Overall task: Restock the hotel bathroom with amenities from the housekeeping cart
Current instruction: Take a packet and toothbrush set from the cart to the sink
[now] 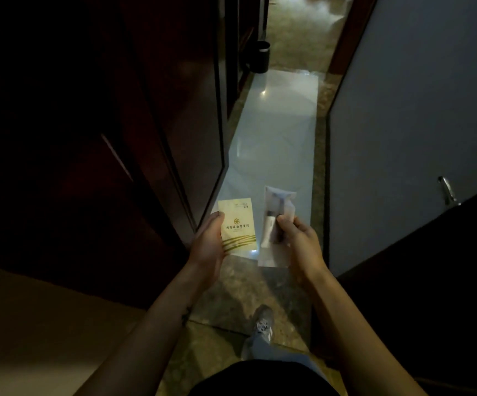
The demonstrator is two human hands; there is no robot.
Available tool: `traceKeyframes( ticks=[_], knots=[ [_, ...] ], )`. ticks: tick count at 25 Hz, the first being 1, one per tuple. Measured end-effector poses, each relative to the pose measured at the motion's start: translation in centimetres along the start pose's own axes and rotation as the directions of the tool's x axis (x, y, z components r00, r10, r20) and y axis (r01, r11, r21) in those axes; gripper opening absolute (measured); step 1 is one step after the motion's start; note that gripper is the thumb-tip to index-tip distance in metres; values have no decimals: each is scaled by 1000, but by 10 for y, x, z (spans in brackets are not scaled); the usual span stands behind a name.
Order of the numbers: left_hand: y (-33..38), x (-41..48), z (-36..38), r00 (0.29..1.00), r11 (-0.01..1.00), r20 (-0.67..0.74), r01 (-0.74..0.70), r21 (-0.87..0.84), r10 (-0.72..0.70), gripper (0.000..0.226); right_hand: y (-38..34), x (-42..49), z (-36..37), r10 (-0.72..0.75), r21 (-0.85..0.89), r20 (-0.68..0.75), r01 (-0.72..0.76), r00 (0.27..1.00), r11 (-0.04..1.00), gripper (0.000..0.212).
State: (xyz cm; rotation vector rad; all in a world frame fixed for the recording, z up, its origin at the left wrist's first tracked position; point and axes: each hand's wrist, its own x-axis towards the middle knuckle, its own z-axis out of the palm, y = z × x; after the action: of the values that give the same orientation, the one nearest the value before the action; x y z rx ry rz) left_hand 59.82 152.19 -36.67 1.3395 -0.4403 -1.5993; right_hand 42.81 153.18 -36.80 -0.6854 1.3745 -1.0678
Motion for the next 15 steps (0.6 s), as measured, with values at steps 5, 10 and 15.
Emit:
traceKeyframes(
  ticks=[5,10,15],
  knots=[
    [39,80,78,994,1000,110,-14,19,12,40,-61,97,-32,-29,12,-8,29,1000,999,21],
    [71,151,136,992,999,123,-1,40,-4,36,-104,175,-49,-12,179,-20,15,1000,984,24],
    [104,252,179,978,998,199,52,27,-57,39,-139,278,-44,-20,229,-51,31,999,973,26]
  ],
)
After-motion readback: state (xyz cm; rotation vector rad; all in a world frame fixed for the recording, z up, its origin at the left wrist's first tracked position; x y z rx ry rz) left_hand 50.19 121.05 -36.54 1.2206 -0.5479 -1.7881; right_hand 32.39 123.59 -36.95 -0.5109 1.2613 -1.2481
